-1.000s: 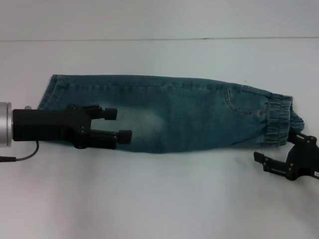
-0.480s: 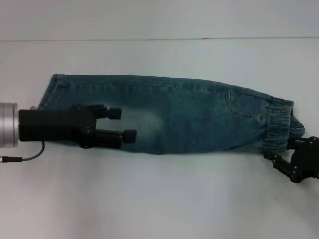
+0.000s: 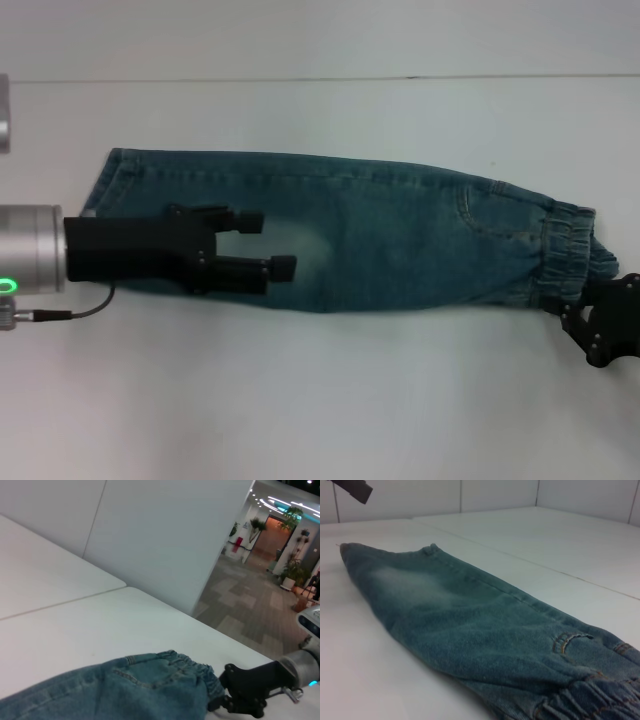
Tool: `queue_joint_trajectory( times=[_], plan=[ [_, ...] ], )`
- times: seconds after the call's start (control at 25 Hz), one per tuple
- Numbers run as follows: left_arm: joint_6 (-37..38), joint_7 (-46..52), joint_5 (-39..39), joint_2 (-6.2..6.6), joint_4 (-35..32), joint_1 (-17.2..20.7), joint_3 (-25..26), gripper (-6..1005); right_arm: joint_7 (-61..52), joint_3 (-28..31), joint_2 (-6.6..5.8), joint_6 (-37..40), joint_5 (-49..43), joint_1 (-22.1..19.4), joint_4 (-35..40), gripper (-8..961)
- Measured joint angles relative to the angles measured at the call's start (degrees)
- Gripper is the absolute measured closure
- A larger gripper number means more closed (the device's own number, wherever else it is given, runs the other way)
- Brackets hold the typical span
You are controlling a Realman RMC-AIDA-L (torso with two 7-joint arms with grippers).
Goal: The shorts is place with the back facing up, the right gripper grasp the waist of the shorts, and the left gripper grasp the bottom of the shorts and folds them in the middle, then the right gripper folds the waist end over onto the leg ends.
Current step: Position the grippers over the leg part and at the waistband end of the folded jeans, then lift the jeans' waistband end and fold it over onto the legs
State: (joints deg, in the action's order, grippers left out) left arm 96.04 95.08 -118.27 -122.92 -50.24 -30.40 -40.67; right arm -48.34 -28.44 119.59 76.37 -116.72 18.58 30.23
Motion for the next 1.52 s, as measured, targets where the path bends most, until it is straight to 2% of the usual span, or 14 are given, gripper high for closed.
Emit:
queue_joint_trajectory(
  times=[0.04, 0.2, 0.36, 0.4, 0.44, 0.68, 0.92, 1.12, 1.4, 1.52],
  plan=[
    [-0.57, -0.43, 0.0, -0.39, 0.1, 0.0, -0.02, 71, 0.09, 0.01, 0.02, 0.05, 0.03, -0.08, 0.03, 880],
    [-5.32, -2.09, 1.15, -1.09, 2.8, -0.15, 0.13, 128, 0.08, 0.04, 0.03, 1.4, 0.24, -0.42, 0.51, 894],
    [-9.41, -9.38, 5.5, -1.09, 10.03, -1.13, -0.02, 185, -0.54, -0.18, 0.15, 3.09, 0.15, -0.98, 2.39, 898],
    [-9.41, -9.38, 5.5, -1.09, 10.03, -1.13, -0.02, 200, -0.89, -0.26, 0.18, 3.75, 0.13, -1.23, 3.1, 897],
    [-11.26, -13.12, 6.3, -1.08, 14.75, -2.94, -0.08, 214, -1.22, -0.32, 0.2, 4.49, 0.13, -1.39, 3.73, 897],
    [-19.26, -18.37, 6.79, -1.54, 25.18, -8.29, -1.84, 483, -5.02, 0.14, 0.35, 9.78, 0.29, -2.81, 9.98, 899],
    [-30.03, -25.5, 13.56, -1.73, 38.31, -14.05, -2.11, 736, -10.21, 0.23, 0.27, 13.73, 0.5, -2.53, 15.93, 900],
    [-36.34, -29.5, 16.91, -1.71, 45.9, -17.51, -1.74, 953, -14.43, 0.25, 0.34, 15.97, 1.74, -1.36, 20.07, 902],
    [-38.2, -32.63, 20.02, -1.71, 50.01, -17.76, -1.08, 992, -18.26, 0.36, 0.04, 15.44, 3.54, 1.5, 21.83, 901],
    [-37.8, -34.94, 20.38, -1.72, 51.77, -17.34, 1.04, 996, -19.16, 0.47, 0.03, 14.26, 4.18, 3.62, 21.83, 901]
  ],
)
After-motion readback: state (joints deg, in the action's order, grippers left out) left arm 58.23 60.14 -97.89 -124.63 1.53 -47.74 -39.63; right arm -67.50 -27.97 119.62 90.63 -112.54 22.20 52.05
